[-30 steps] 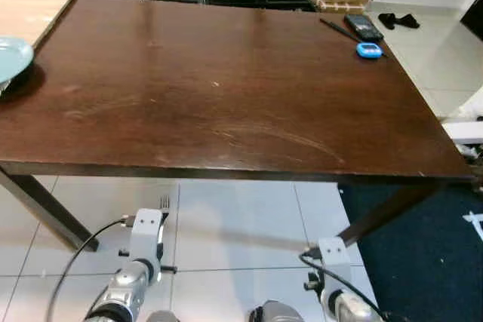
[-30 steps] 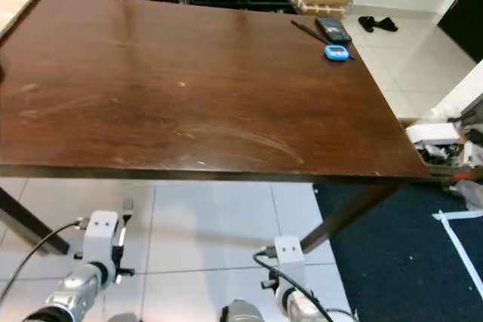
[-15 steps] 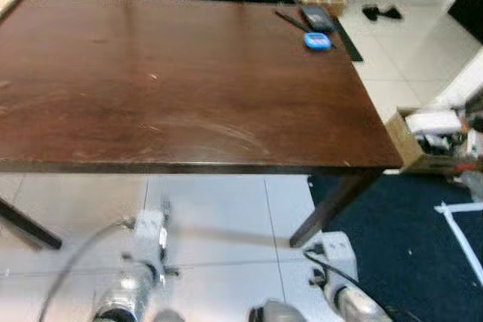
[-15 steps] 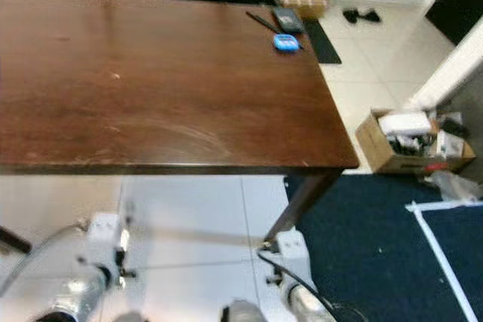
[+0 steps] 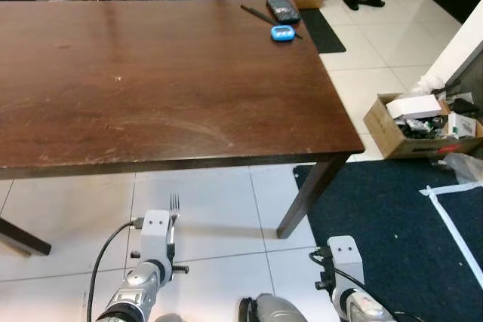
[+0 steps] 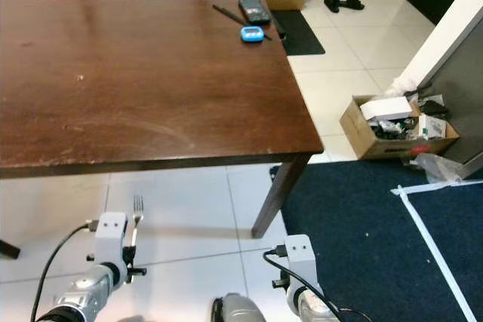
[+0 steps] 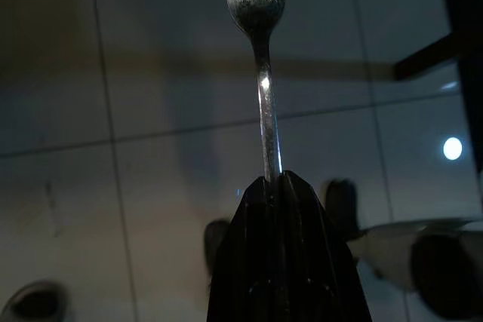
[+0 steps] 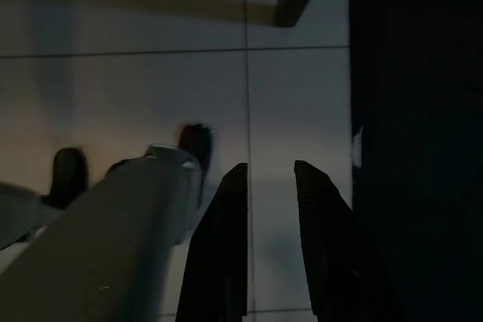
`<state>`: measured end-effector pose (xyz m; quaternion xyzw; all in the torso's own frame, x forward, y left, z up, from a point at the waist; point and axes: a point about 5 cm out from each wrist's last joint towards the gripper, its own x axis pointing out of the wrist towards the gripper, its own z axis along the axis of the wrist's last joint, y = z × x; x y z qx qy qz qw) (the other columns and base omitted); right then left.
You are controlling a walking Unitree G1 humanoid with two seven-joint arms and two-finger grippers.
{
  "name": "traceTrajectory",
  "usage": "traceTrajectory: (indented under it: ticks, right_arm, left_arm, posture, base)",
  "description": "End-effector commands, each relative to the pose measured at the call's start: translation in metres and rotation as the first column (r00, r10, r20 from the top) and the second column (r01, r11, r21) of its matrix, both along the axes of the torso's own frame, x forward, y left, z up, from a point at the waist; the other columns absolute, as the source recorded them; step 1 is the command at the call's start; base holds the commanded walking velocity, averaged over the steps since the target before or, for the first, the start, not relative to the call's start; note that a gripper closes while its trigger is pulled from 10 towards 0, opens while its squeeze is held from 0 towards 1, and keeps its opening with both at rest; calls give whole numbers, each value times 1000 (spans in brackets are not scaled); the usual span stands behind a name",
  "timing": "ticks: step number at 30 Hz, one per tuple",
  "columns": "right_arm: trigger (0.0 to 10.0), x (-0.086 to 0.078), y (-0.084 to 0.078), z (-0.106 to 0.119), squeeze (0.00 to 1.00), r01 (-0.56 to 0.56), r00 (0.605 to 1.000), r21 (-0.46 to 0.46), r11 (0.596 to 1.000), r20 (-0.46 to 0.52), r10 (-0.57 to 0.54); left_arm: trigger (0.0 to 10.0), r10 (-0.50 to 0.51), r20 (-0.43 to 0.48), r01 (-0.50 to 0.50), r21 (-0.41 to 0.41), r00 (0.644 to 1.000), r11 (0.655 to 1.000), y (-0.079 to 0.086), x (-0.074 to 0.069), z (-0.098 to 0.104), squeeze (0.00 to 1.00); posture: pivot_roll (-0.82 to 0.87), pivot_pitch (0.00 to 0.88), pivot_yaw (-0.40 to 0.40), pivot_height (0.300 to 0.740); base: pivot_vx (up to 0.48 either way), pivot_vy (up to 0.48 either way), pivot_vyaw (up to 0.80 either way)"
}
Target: Setting the table
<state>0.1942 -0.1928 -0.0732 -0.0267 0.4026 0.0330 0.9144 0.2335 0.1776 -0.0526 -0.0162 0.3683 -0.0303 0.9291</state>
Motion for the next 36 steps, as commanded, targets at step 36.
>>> traceTrajectory:
  ticks: [36]
  right_arm:
    - [10000,-7,-4,-4,0,17,999,-7,1000,-34,-18]
  left_arm:
    - [10000,103,69,-108,72,992,992,30,7,10,0]
  posture:
    - [47,46,-23,740]
  base:
    - [0,47,0]
